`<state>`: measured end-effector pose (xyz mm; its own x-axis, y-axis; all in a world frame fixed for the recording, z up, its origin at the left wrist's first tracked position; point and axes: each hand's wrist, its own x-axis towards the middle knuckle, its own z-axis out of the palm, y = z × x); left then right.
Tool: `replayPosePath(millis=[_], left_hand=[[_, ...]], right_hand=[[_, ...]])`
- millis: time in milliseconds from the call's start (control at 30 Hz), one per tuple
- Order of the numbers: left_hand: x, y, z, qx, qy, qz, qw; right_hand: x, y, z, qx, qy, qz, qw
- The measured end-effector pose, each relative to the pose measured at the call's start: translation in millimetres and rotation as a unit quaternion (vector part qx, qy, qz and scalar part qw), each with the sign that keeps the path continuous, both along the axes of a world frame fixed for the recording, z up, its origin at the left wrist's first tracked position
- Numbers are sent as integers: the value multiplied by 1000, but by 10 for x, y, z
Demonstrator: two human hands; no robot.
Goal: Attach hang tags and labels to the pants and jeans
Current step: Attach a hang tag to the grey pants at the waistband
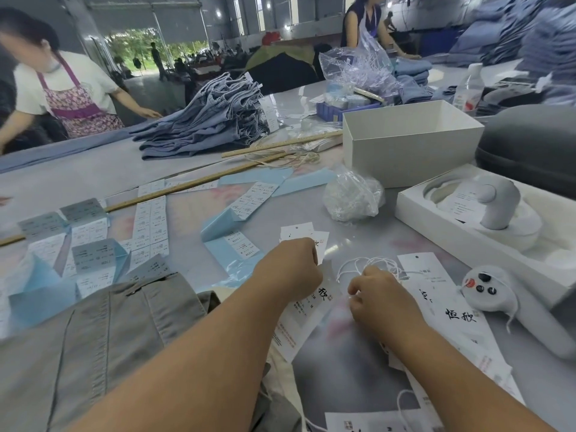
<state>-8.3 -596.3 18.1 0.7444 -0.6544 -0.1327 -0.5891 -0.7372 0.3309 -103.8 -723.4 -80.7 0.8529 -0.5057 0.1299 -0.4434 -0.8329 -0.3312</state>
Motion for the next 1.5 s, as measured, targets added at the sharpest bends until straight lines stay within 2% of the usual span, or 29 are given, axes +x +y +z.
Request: replayPosePath(millis=[167,267,433,667,867,967,1067,1133,1333,1500], left_hand=[[4,13,4,0,0,6,1000],[14,15,-1,-4,-1,11,1000],[32,3,-10,-10,-1,15,1000],[79,-17,-40,-40,0,29,999],[75,-24,-50,-45,-5,25,999],[60,-26,-43,-57,-5,27,998],[57,-22,-25,-99,10,43,994],[64,-28,2,-136,35,54,989],[62,-20,115,-260,113,87,955],[5,20,229,-325,168,94,926]], right_hand=[[22,-9,-36,2,-25,9,1000],[55,13,-41,39,-80,5,996],[155,36,42,152,-211,31,965],[89,32,164,186,-298,6,936],[-179,160,99,240,-337,-39,910],[-202,206,65,304,-332,-47,892],[-160,214,162,385,-360,-42,848],[-114,198,305,403,-394,-36,825],[-53,240,809,386,-451,40,804],[-102,330,907,355,-439,30,825]])
